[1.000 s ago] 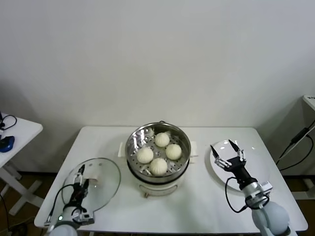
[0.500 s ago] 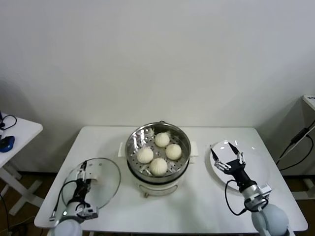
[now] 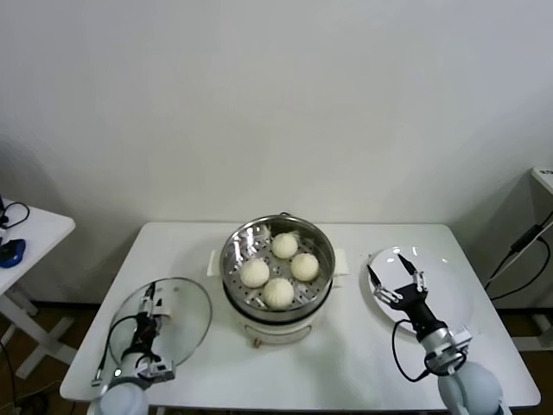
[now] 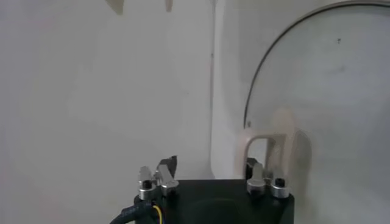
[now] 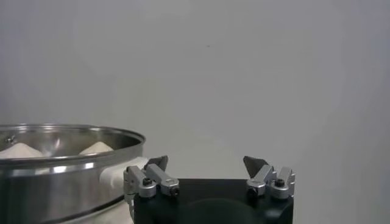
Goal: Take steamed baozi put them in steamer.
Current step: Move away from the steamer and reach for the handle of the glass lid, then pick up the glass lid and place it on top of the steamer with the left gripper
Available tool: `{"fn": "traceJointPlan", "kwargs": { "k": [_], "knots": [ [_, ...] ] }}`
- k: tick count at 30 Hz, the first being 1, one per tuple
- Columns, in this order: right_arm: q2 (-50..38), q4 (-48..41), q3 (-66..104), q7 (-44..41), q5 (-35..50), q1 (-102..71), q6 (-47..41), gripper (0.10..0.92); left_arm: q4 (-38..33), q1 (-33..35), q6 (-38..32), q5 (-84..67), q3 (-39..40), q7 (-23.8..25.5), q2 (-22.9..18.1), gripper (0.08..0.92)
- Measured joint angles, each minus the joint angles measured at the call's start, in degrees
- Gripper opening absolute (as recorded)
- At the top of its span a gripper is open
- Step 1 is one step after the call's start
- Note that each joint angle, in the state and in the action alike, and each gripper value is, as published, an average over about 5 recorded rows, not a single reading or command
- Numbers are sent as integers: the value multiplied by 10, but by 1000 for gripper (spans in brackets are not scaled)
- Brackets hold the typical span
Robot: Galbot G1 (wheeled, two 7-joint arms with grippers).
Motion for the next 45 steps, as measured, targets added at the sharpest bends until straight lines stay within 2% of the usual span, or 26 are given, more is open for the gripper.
{"fn": "traceJointPlan", "kwargs": {
  "k": [13, 17, 27, 36, 45],
  "knots": [
    [9, -9, 1, -3, -7, 7, 2, 823, 13, 0, -2, -7, 1, -15, -4, 255],
    [8, -11, 1, -3, -8, 9, 3, 823, 8, 5, 0, -11, 0, -17, -4, 166],
    [-21, -26, -3, 4, 16, 5, 13, 823, -52, 36, 26, -22, -1, -17, 4, 154],
    [-52, -44, -12, 16, 66, -2, 41, 823, -160, 83, 81, -16, -1, -13, -1, 154],
    [-57, -54, -25, 23, 74, -25, 76, 823, -270, 129, 148, -7, 7, -10, -10, 154]
  ]
}}
